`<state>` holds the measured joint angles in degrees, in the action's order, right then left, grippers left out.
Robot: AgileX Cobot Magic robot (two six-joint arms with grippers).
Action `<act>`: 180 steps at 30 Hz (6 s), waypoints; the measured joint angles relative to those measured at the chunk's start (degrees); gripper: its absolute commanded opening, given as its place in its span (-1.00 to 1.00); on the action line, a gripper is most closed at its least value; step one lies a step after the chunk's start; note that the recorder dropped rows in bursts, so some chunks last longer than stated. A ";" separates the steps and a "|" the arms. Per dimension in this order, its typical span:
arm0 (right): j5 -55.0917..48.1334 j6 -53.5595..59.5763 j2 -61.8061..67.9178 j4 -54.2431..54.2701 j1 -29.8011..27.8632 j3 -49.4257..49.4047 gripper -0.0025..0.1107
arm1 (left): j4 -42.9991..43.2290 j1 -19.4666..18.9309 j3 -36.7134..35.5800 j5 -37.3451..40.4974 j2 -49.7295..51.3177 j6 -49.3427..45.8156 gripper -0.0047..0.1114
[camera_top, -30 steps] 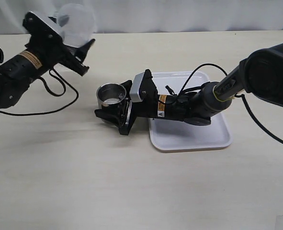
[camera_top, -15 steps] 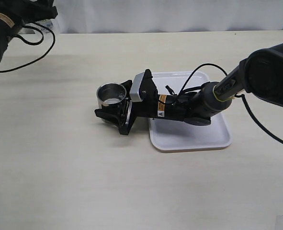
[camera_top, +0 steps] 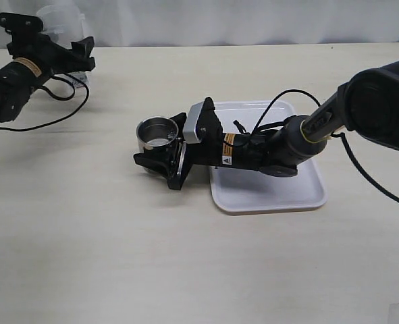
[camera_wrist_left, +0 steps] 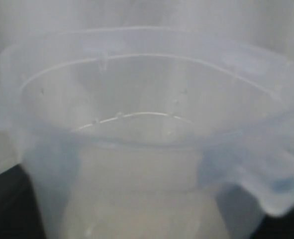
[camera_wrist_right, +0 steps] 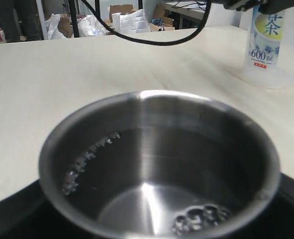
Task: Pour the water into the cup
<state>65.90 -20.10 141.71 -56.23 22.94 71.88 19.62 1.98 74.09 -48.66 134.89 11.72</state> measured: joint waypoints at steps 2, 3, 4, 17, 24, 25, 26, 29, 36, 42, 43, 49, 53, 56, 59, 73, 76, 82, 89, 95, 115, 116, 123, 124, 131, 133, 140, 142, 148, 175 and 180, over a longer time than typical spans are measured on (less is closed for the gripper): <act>0.00 0.00 0.00 0.00 0.00 0.00 -0.88 | 1.23 0.00 0.00 0.00 0.00 0.00 -0.17; 0.00 0.00 0.00 0.00 0.00 0.00 -0.88 | 1.39 0.00 0.00 0.00 0.00 0.00 0.17; 0.00 0.00 0.00 0.00 0.00 0.00 -0.88 | 1.39 0.00 0.00 0.00 0.00 0.00 0.43; -0.11 0.00 0.00 0.00 0.00 0.00 -0.88 | 4.92 0.00 -0.18 3.27 0.04 0.00 0.77; -0.11 0.00 0.00 0.10 0.00 0.00 -0.88 | 0.57 0.00 -6.18 -2.48 0.04 -2.48 0.77; -0.11 0.00 0.00 0.10 0.00 0.00 -0.88 | 0.17 0.00 -7.35 -4.13 0.04 -3.02 0.77; -0.11 0.00 0.00 0.10 0.00 0.00 -0.88 | -0.14 0.00 -8.51 -5.91 0.04 -3.43 0.77; -0.11 0.00 0.00 0.10 0.00 0.00 -0.88 | -0.23 0.00 -11.86 -10.33 -0.10 -4.26 0.77; -0.11 0.00 0.00 0.10 0.00 0.00 -0.88 | -2.03 0.00 -20.22 -13.79 -5.78 -8.82 0.77; -0.11 0.00 0.00 0.10 0.00 0.00 -0.88 | -8.63 0.00 -27.35 -14.43 -14.96 -9.96 0.77; -0.11 0.00 0.00 0.10 0.00 0.00 -0.88 | -9.11 0.00 -28.24 -14.43 -16.45 -9.96 0.77; -0.36 0.00 0.00 0.10 0.00 0.00 -0.88 | -9.62 0.00 -31.30 -14.87 -22.89 -10.08 0.77; -0.36 0.00 0.00 0.20 0.00 0.00 -0.88 | -9.62 0.00 -32.66 -14.98 -25.63 -10.08 0.77; -0.36 0.00 0.00 0.20 0.00 0.00 -0.88 | -9.62 0.00 -33.39 -14.98 -27.03 -8.87 0.77; -0.36 0.00 0.00 0.20 0.00 0.00 -0.88 | -9.46 0.00 -34.31 -14.72 -28.18 -7.96 0.77; -0.36 0.00 0.00 0.20 0.00 0.00 -0.88 | -9.37 0.00 -45.98 -1.56 -55.12 -7.34 0.77; -0.46 0.00 0.00 0.20 0.00 0.00 -0.88 | -9.37 0.00 -46.06 13.26 -66.36 -6.04 0.77; -0.49 0.00 0.00 0.20 0.00 0.00 -0.88 | -9.37 0.00 -46.06 36.90 -88.91 -4.42 0.77; -0.59 0.00 0.00 0.20 0.00 0.00 -0.88 | -9.63 0.00 -46.06 52.40 -106.57 -4.21 0.77; -0.59 0.00 0.00 0.20 0.00 0.00 -0.88 | -9.74 0.00 -46.06 56.36 -114.84 -4.08 0.77; -0.59 0.00 0.00 0.20 0.00 0.00 -0.88 | -9.74 0.11 -46.06 56.58 -116.45 -4.08 0.77; -0.59 0.00 0.00 0.20 0.00 0.00 -0.88 | -9.74 0.11 -46.06 56.58 -116.45 -4.08 0.77; -0.59 0.00 0.00 0.31 0.00 0.00 -0.88 | -9.74 0.11 -46.68 60.20 -121.03 -4.08 0.77; -0.59 0.00 0.00 0.31 0.00 0.00 -0.88 | -9.74 0.11 -47.51 60.20 -123.11 -4.08 0.77; -0.59 0.00 0.00 0.31 0.00 0.00 -0.88 | -10.88 0.11 -55.24 57.69 -131.15 -5.27 0.77; -0.59 0.00 0.00 0.31 0.00 0.00 -0.88 | -12.89 0.11 -57.17 57.20 -132.70 -8.82 0.77; -0.59 0.00 0.00 0.31 0.00 0.00 -0.88 | -18.20 0.11 -64.95 55.41 -134.64 -19.12 0.77; -0.59 0.00 0.00 0.31 0.00 0.00 -0.88 | -18.42 0.11 -67.19 55.17 -134.77 -19.61 0.77; -0.72 0.00 0.00 0.42 0.00 0.00 -0.88 | -18.59 0.11 -72.78 55.16 -134.77 -19.70 0.77; -0.72 0.00 0.00 0.42 0.00 0.00 -0.88 | -18.84 0.11 -73.94 65.74 -134.77 -19.59 0.77; -0.72 0.00 0.00 0.42 0.00 0.00 -0.88 | -18.84 0.11 -73.94 65.34 -134.77 -19.59 0.53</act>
<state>65.19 -20.10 141.71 -55.81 22.94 71.88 0.79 2.09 0.15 16.68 0.13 -7.87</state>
